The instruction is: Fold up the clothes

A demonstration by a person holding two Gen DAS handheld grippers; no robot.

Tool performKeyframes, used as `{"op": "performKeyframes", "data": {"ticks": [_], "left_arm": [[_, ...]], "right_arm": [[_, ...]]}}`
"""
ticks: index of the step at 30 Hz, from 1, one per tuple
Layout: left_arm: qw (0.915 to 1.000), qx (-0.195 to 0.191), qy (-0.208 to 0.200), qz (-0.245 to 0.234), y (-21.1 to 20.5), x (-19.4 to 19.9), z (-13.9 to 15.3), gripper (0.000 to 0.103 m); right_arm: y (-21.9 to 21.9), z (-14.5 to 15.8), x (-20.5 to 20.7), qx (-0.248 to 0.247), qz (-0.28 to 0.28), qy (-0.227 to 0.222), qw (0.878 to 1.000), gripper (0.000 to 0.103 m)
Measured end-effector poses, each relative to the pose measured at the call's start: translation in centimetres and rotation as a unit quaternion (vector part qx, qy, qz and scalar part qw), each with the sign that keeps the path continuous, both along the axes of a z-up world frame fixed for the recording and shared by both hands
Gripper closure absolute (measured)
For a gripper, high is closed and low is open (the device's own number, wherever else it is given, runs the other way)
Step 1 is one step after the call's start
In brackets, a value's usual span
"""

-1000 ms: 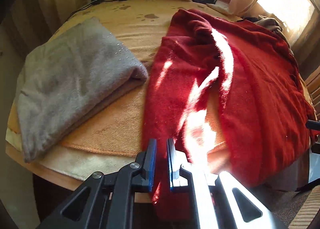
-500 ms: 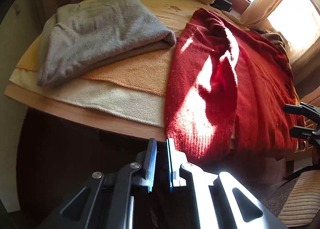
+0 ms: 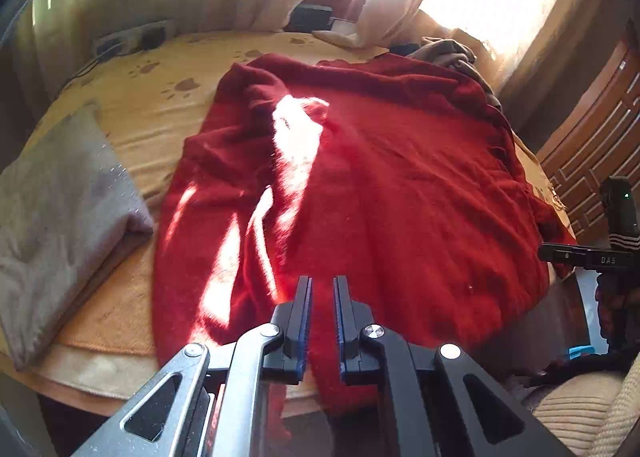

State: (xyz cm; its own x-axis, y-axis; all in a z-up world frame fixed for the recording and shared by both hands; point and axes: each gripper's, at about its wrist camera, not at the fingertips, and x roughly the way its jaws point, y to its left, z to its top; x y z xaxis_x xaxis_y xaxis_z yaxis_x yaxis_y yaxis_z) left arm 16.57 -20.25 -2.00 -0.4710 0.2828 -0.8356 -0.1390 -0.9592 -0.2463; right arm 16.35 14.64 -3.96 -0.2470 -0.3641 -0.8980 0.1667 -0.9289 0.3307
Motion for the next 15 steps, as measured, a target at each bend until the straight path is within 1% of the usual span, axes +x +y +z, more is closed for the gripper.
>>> {"op": "performKeyframes", "data": {"ticks": [2,4,7,9,10,11,12,15], "left_arm": [[0.9996,0.001,0.004,-0.029,1.9,-1.0,0.5,0.092],[0.9983,-0.003,0.003,-0.058,4.0,-2.1,0.6,0.092],[0.995,-0.006,0.004,-0.099,7.3,-3.6,0.8,0.092],[0.9923,-0.007,0.006,-0.124,9.4,-4.4,1.1,0.092],[0.9909,-0.008,0.007,-0.134,10.4,-4.8,1.2,0.092],[0.9897,-0.01,0.009,-0.142,11.4,-5.1,1.5,0.092],[0.9884,-0.011,0.012,-0.151,12.4,-5.5,1.7,0.092],[0.9855,-0.015,0.018,-0.168,14.9,-6.3,2.5,0.092]], "right_arm": [[4.6,0.4,1.0,0.025,-0.064,0.008,0.998,0.019],[8.7,1.0,2.2,0.057,-0.12,0.017,0.991,0.019],[13.7,1.9,3.8,0.096,-0.178,0.032,0.979,0.019],[15.9,2.2,4.3,0.126,-0.196,0.043,0.971,0.022],[16.9,2.2,4.5,0.142,-0.203,0.047,0.968,0.031],[17.8,2.1,4.6,0.153,-0.207,0.049,0.965,0.044],[18.5,1.8,4.5,0.154,-0.207,0.046,0.965,0.045],[19.9,0.5,4.0,0.144,-0.201,0.042,0.968,0.045]]}}
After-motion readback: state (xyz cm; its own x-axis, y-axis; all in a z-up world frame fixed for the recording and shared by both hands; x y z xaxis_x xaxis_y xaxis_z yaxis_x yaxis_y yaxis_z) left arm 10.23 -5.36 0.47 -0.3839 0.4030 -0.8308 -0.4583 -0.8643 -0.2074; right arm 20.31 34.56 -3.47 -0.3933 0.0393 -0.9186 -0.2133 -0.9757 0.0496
